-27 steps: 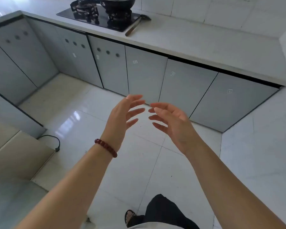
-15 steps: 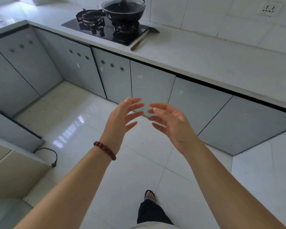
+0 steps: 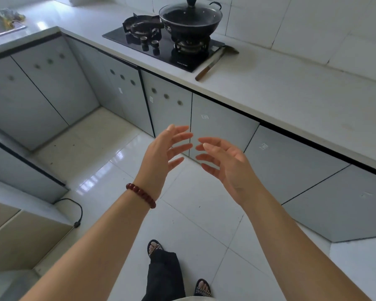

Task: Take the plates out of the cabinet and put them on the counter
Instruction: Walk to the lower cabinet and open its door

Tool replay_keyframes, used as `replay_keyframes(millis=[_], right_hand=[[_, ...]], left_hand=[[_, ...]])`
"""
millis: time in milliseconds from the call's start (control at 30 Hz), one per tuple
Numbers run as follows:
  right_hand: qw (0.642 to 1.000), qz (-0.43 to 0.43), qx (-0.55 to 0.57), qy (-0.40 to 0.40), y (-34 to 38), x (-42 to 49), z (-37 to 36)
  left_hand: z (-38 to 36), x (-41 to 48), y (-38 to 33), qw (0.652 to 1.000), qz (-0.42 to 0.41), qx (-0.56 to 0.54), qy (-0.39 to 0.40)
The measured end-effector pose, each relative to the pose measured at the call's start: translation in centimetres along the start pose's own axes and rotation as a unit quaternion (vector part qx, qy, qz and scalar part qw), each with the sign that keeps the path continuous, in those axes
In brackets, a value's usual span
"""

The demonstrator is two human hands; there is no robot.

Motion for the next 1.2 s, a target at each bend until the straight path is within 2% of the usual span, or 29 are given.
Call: replay_keyframes(millis=[400, 667, 933, 1200], right_hand=[[1.0, 0.015, -0.002, 0.013, 2.9, 14.2, -12.2], [1.0, 0.006, 0.004, 0.019, 3.4, 22.1, -17.4], [1.0, 0.01, 0.024, 0.011, 5.1, 32.8, -19.3], [0.998, 0.009, 0.054, -0.022, 7.4, 41.6, -18.6]], left_hand=[[7.7, 15.3, -6.4, 1.0, -0.018, 0.006, 0.001], [11.1, 23.7, -8.0, 1.0, 0.01, 0.0, -0.023], [10.7, 34.2, -10.8, 1.0, 0.005, 0.018, -0.021], [6.9, 43.2, -13.5, 0.998, -0.002, 0.051, 0.027]])
Point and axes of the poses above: each hand's wrist, its own x-axis towards the middle knuckle, its own z-axis out of the back of the hand, y = z × x, the point moved 8 cm from there along x, towards the middle knuckle, and after that the axes turned 10 degrees about -y, right-handed, at the moved point
